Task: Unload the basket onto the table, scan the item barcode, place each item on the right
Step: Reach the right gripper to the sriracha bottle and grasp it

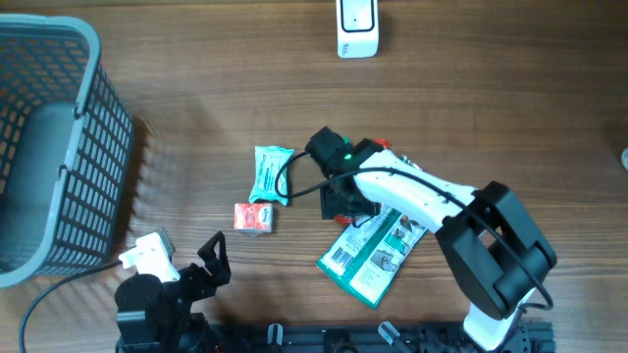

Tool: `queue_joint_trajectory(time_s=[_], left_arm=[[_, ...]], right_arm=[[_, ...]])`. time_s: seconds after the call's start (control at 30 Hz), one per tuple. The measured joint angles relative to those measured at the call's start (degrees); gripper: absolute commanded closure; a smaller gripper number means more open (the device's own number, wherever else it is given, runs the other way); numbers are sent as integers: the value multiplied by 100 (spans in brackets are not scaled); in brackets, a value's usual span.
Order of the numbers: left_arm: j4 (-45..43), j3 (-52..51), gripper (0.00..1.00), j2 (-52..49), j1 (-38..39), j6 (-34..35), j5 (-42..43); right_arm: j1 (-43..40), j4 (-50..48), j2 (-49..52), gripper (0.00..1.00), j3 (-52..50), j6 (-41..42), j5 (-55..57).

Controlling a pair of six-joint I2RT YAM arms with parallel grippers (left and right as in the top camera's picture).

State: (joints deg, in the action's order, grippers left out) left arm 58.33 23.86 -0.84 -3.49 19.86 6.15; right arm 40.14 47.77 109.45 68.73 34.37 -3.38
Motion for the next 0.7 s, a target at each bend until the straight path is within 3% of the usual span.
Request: queue_joint_trajectory(time_s=[0.3, 0.5, 0.7], left_arm=[[0, 0, 0, 0, 0, 0, 0], [0, 0, 0, 0, 0, 0, 0], [0, 0, 0, 0, 0, 0, -2]], right_arm=[[-839, 791, 20, 59, 962, -1652, -2328], [-1305, 1128, 20, 59, 1054, -2841, -4000], [-1438, 1185, 22, 61, 1054, -3375, -4940]])
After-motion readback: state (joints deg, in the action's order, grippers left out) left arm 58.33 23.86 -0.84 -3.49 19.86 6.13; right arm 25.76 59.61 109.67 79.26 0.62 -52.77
